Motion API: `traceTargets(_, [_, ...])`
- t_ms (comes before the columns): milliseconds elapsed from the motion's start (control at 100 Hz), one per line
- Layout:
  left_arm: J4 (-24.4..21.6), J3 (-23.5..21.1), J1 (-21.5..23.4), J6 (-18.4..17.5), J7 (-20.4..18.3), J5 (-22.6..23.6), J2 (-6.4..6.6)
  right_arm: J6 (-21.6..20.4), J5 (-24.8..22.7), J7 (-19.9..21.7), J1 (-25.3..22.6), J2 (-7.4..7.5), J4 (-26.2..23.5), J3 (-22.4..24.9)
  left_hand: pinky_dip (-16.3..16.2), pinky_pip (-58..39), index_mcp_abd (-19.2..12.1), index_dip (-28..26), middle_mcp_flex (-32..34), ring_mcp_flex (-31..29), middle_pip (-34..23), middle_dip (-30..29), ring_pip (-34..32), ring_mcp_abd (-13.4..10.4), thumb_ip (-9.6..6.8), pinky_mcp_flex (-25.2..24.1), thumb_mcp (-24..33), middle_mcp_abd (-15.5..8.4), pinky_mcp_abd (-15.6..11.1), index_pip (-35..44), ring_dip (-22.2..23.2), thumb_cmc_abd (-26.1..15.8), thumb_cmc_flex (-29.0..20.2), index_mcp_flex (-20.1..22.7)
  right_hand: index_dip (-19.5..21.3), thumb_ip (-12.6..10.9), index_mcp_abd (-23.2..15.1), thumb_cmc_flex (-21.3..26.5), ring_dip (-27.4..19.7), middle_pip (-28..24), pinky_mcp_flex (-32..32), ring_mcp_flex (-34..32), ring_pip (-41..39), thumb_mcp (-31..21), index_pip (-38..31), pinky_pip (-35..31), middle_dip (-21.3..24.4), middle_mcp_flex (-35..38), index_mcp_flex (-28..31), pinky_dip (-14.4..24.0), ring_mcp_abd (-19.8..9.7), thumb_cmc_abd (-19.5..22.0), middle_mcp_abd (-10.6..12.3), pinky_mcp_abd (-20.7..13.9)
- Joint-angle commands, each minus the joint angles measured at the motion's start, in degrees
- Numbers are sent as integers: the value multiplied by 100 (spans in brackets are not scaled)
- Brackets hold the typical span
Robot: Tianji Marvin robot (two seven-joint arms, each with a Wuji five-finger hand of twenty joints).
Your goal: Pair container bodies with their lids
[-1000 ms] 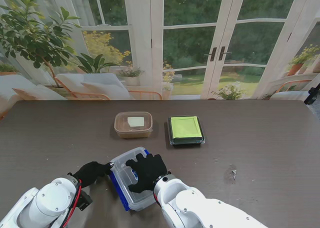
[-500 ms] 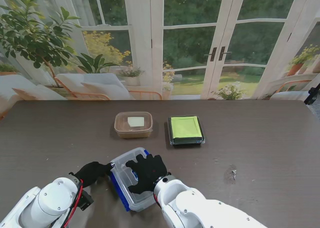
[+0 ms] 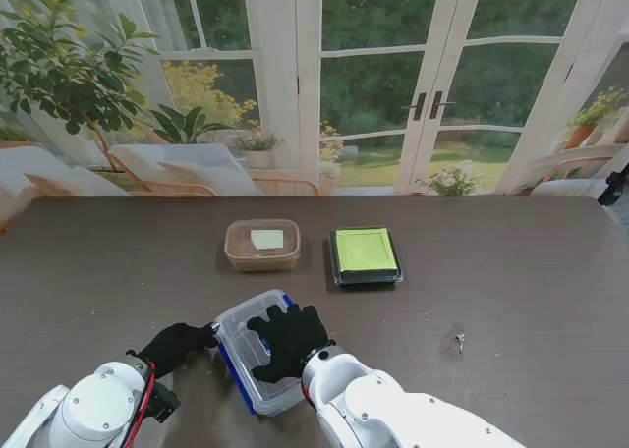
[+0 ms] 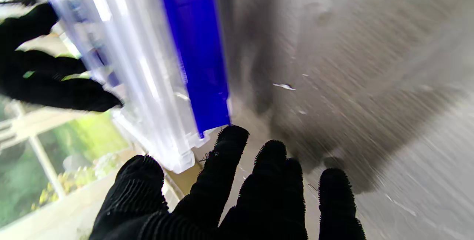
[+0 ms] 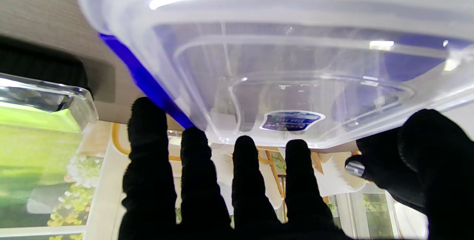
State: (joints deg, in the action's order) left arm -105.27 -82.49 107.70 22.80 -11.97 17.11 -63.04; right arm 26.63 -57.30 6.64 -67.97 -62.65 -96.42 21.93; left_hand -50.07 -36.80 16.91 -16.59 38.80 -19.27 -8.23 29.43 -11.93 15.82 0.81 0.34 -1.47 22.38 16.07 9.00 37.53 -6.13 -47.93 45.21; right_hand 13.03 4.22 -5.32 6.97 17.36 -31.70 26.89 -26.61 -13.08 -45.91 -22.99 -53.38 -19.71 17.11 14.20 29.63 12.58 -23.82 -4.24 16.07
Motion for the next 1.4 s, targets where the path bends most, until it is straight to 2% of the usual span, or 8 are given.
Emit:
traceTargets(0, [159,85,74,202,-245,50,83,-6,44,143,-77,2,60,-90,98,13,87,-7,90,-347,13,50,-80,1324,-2,-4,-11,516,320,-21,-143,-40,-88,19,10,-118,-2,-128,172,-36,-1873,-412,-566,126,96,-3,58,-222,-211,14,-275,61,-111,-108])
traceTargets(240, [378,344,-186,484,-698,478,231,15,55,157,-41,-3,70,-127,-53,-435,-235,1100,193,-407,-124,464,-436,1368,2,-41,-25,492,276,-891,221,-63,-7,-1227,17,-119,-6,-129,179,-38,-1879,-437,-582,122,121,3,56,-213,-209,15,-272,67,-112,-114])
traceTargets(370, [536,468,-370,536,-872,461,275,25,65,162,-29,-5,81,-132,-327,-1070,-323,1264,213,-395,-328,1103,-984,1403,5,-97,-31,459,236,-813,711,-129,138,-1273,22,-121,-4,-129,189,-41,-1878,-437,-601,115,134,3,54,-209,-204,18,-269,72,-111,-119])
traceTargets(550, [701,584,-550,586,-987,182,286,51,101,163,1,-16,108,-145,-738,-2140,-340,1190,101,-278,-851,2491,-2142,1451,6,-181,-40,426,176,-591,1509,-328,335,-869,32,-120,-2,-136,205,-41,-1881,-453,-636,111,153,3,53,-211,-204,21,-274,81,-111,-116])
traceTargets(690, [789,663,-652,720,-1057,-138,283,55,125,148,3,-23,124,-147,-716,-2182,-382,1121,-208,-59,-1033,2902,-2349,1407,7,-317,-54,447,94,-472,1627,-604,484,-653,40,-121,-1,-137,217,-43,-1880,-454,-660,105,165,2,51,-207,-203,23,-272,85,-114,-120])
traceTargets(950, [818,706,-717,928,-1062,-710,239,49,155,142,5,-28,133,-154,-644,-1856,-333,849,-574,251,-846,2901,-2114,1368,-22,-518,-33,484,15,-201,1548,-818,208,-181,56,-125,9,-148,230,-44,-1884,-463,-693,95,183,2,49,-210,-202,26,-284,104,-109,-130])
traceTargets(1120, [786,699,-714,961,-1069,-810,231,46,171,127,4,-33,144,-157,-663,-1778,-246,730,-608,291,-770,2892,-2064,1343,30,-545,-89,476,-19,-91,1549,-1166,441,29,66,-125,8,-153,235,-46,-1889,-464,-707,87,190,3,47,-212,-199,26,-293,110,-106,-133])
traceTargets(1390, [682,500,-523,799,-729,-1040,113,62,173,158,11,-25,141,-159,-724,-1657,150,-2,-346,191,-498,2630,-1838,1477,42,-501,-81,551,82,584,1414,-1061,256,1016,80,-125,7,-156,234,-43,-1898,-448,-709,78,203,5,47,-228,-204,27,-288,116,-106,-133])
